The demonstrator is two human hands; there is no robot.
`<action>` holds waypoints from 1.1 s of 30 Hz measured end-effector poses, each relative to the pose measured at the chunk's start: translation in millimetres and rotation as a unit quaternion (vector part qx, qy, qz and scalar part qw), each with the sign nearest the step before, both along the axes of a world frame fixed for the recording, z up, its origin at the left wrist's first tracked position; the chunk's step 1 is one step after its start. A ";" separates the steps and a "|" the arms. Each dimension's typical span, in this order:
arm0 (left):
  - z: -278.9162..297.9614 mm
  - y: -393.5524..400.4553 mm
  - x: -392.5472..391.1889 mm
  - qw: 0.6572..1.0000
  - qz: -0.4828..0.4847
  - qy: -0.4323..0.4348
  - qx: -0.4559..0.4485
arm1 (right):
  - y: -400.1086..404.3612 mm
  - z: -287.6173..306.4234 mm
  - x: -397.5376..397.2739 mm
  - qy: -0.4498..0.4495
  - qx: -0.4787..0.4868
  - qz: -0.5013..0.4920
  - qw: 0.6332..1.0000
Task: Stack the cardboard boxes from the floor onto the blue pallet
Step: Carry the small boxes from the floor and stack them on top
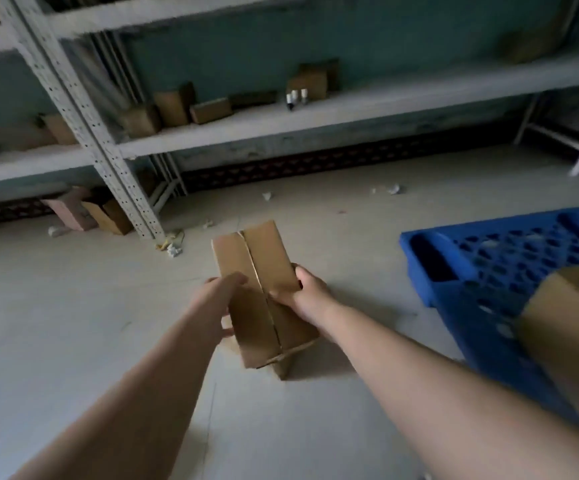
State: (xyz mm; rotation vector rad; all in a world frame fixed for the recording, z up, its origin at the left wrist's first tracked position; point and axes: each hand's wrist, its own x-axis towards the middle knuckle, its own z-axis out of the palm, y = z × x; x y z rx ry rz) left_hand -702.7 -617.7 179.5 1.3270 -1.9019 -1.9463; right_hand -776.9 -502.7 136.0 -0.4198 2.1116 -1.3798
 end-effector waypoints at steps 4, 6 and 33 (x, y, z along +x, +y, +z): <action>65.1 73.6 -77.2 0.991 -0.104 0.046 -0.064 | 89.9 66.5 -44.6 0.035 -0.048 -0.131 0.990; 95.3 120.8 -112.7 0.981 -0.156 0.077 -0.084 | 141.8 94.9 -60.9 0.064 -0.067 -0.202 0.975; 41.7 510.0 -130.0 0.774 -0.618 0.078 -0.112 | 471.1 40.8 4.6 0.019 0.078 -0.677 0.731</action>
